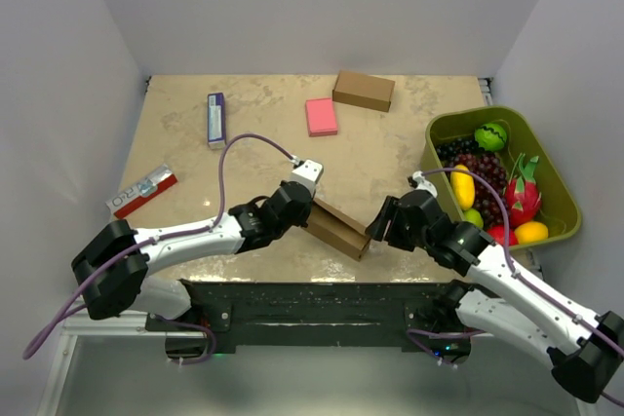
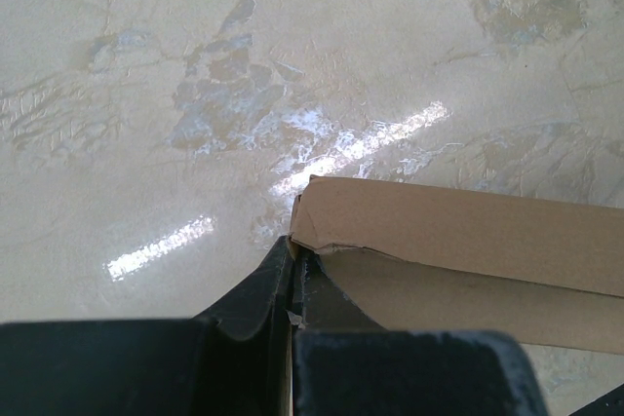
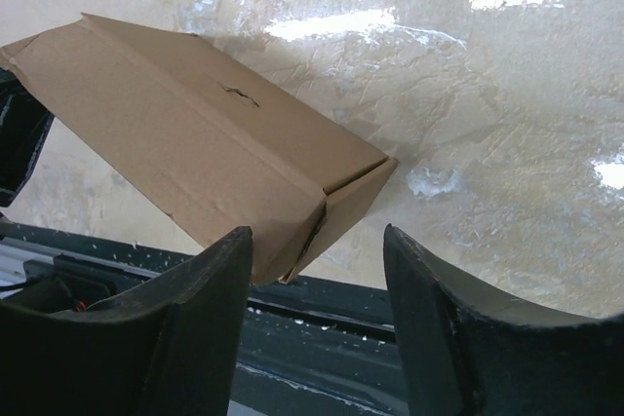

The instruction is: Fold the paper box

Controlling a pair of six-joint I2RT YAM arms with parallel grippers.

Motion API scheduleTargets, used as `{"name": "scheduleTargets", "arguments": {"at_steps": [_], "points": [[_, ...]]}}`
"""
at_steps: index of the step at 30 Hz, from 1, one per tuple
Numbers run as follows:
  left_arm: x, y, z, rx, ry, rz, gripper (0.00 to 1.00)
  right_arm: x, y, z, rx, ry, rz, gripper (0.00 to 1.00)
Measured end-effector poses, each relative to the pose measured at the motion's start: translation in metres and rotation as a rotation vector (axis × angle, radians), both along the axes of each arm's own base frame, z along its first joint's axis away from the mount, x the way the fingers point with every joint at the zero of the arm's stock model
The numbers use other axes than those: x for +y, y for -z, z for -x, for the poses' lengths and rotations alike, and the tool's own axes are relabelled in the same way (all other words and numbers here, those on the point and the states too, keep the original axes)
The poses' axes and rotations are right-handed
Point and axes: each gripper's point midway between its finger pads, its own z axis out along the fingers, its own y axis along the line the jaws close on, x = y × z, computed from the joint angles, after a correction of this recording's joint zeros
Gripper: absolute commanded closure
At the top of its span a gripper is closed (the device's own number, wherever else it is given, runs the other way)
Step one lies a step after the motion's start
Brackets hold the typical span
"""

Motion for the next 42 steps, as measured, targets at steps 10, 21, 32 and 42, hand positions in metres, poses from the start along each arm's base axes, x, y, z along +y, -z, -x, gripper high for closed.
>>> {"name": "scheduleTargets", "arguments": {"at_steps": [10, 21, 32, 42], "points": [[0.000, 0.000, 0.000, -0.003, -0.003, -0.004, 1.00, 0.005, -0.010, 0.006, 0.010, 0.012, -0.072, 0.40], [-0.001, 0.001, 0.001, -0.005, 0.000, -0.005, 1.00, 0.008, -0.013, 0.008, 0.018, 0.009, -0.099, 0.41], [-0.001, 0.000, 0.001, -0.007, -0.001, -0.007, 1.00, 0.010, -0.009, 0.005, 0.026, 0.011, -0.089, 0.41], [-0.002, 0.000, 0.003, -0.009, 0.002, -0.008, 1.00, 0.012, -0.004, 0.003, 0.030, 0.011, -0.086, 0.44]]}}
